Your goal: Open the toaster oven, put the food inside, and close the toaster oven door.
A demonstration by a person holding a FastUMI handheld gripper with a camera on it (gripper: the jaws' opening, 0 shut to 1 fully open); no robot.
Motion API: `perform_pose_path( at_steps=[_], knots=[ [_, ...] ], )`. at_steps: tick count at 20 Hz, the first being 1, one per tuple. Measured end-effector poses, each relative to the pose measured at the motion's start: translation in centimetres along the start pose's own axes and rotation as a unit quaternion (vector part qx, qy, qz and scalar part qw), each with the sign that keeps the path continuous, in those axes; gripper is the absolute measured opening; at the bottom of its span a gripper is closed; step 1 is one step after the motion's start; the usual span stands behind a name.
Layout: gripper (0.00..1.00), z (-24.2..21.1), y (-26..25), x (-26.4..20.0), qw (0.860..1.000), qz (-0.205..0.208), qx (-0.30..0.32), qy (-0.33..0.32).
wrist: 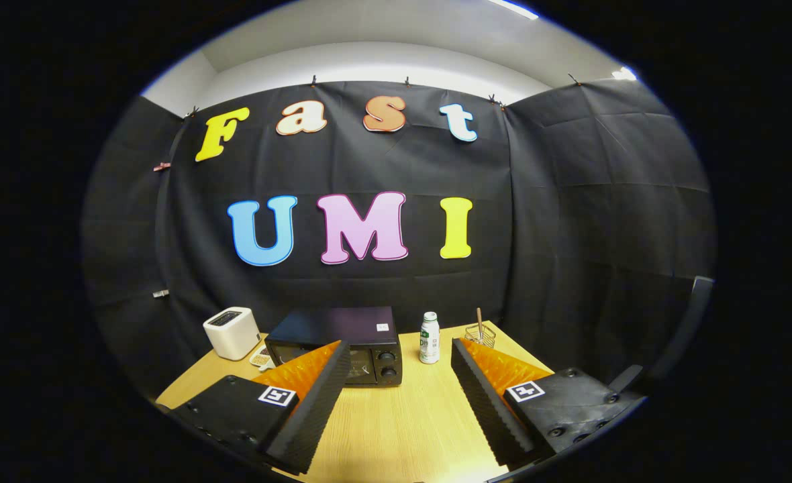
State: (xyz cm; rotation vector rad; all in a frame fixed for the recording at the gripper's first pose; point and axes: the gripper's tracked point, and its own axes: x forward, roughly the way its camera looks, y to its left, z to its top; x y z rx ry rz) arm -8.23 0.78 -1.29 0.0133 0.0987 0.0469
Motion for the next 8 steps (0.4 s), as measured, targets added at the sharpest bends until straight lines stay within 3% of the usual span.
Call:
perform_pose_path(
  at_steps=[8],
  knots=[
    [0.98,0.3,1.4,0.6,1.000,0.013,0.010,0.015]
  ],
)
